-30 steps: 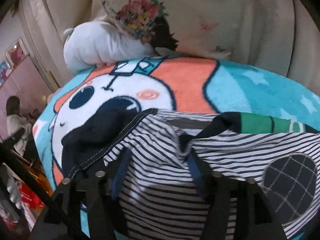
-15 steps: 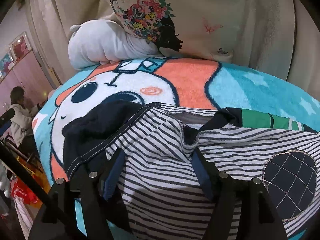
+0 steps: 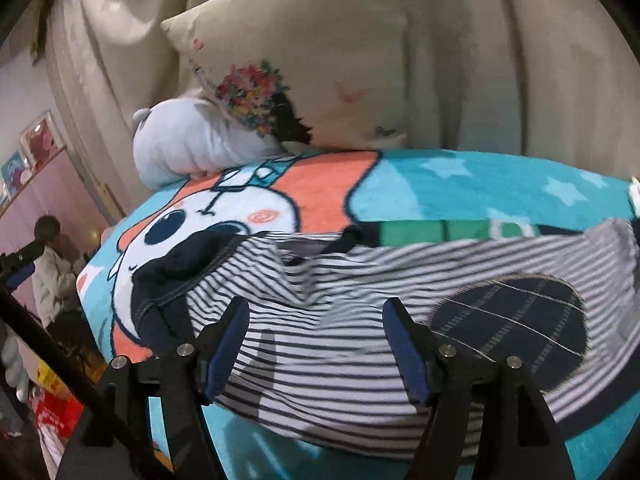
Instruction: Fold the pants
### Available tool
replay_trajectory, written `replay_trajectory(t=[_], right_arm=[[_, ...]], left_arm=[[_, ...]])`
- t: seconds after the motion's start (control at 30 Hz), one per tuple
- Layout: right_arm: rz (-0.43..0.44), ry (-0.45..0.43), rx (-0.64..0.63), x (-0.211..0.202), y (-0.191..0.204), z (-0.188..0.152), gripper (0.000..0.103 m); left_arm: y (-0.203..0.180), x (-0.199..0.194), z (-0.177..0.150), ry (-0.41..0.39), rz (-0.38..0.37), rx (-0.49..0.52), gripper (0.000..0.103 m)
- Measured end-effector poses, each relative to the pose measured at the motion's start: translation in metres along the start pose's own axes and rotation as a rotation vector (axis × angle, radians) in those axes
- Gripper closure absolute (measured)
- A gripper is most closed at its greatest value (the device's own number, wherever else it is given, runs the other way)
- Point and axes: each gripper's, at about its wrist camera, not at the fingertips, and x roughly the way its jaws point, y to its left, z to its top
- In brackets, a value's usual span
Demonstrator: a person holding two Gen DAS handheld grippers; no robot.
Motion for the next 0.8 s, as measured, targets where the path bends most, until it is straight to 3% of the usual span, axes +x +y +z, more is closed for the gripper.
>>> replay_trajectory(t=[0.17,0.3,0.47,0.6,0.8], right_arm=[[-0.059,-0.044,0.003,-0.029,-0.011,-0.010,0.029],[-0.120,-0.047,0.009,-0.041,-0.024,-0.019,0.027],[-0.131,-0.025,0.024,-0.037,-0.027,-0.021,0.027],[-0.134,-0.005,0.016,-0.033,-0.026,-0.020,0.027],[-0.145,-0.004,0.025,-0.034,-0.030,-0.022,0.027]], left_arm=[[-0.025,0.026,0.008,0.079,-0.163,-0.006,0.010],[-0.060,0.053,0.004,0.133,-0.226,0.045,0.010],[-0.091,0.065,-0.004,0.165,-0.240,0.131,0.010],[-0.098,0.066,-0.004,0.170,-0.276,0.124,0.010],[-0.101,0.073,-0.003,0.186,-0.268,0.130,0.010]])
